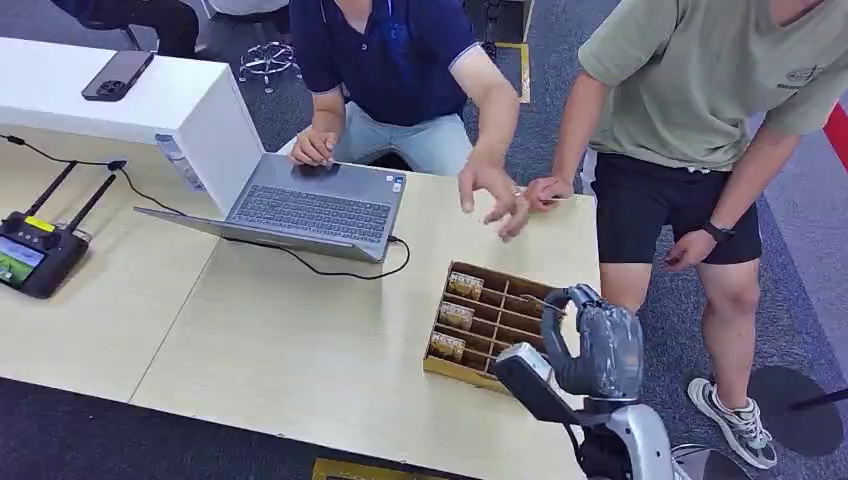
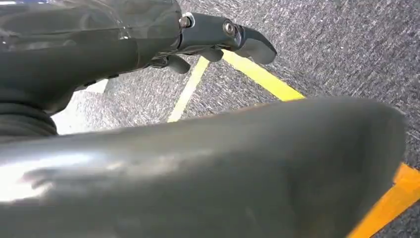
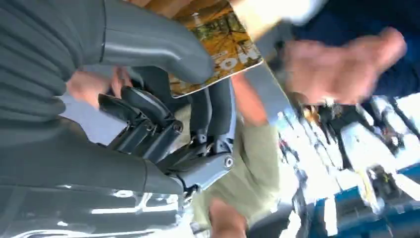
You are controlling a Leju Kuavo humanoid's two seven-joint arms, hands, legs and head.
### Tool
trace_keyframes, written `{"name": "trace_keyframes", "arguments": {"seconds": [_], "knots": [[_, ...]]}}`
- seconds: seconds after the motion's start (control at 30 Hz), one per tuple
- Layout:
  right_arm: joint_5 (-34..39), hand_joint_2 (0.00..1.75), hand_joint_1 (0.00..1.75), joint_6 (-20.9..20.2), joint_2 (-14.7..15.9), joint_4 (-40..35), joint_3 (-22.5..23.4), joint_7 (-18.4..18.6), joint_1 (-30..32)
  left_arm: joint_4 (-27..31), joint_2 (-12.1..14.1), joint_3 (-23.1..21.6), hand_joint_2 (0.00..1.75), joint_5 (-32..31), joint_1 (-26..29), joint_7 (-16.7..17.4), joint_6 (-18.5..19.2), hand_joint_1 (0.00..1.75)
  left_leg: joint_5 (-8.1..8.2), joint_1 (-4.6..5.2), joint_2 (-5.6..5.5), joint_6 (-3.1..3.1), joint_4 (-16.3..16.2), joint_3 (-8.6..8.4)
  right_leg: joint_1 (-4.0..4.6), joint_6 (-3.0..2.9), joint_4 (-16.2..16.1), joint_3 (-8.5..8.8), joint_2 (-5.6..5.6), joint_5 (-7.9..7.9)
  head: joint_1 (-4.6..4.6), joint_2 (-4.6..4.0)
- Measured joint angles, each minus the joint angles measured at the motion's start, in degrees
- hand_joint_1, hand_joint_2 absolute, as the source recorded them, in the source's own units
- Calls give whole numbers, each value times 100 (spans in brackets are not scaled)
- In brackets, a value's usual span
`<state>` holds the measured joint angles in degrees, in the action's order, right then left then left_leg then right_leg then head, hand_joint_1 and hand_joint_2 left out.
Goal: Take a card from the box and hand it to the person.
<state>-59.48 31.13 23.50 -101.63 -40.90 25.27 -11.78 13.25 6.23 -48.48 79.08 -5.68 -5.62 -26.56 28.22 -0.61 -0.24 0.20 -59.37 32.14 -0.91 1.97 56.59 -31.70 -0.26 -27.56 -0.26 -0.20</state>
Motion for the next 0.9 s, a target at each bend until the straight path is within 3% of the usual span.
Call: {"name": "trace_keyframes", "arguments": {"seconds": [0.23,0.77,0.8,0.9], "knots": [[-1389,175,175,-134,-68,263,96,-79,-516,0,-15,-39,0,-129,-3,87,88,0,-1,0,0,0,0,1,0,0,1,-1,0,0,-2,0],[-1256,175,175,148,-380,975,90,-256,-967,0,-37,-149,0,-192,-5,107,142,0,-4,0,-3,0,0,2,0,-1,1,0,-3,1,-2,0],[-1249,175,0,161,-394,992,90,-264,-971,0,-37,-157,175,-195,-5,107,142,0,-4,0,-3,0,0,2,0,-1,1,-1,-3,1,-2,0],[-1240,175,0,179,-404,1040,90,-275,-973,0,-37,-175,175,-199,-5,98,171,0,-4,0,-3,0,0,2,0,-1,1,-1,-3,1,-2,0]]}}
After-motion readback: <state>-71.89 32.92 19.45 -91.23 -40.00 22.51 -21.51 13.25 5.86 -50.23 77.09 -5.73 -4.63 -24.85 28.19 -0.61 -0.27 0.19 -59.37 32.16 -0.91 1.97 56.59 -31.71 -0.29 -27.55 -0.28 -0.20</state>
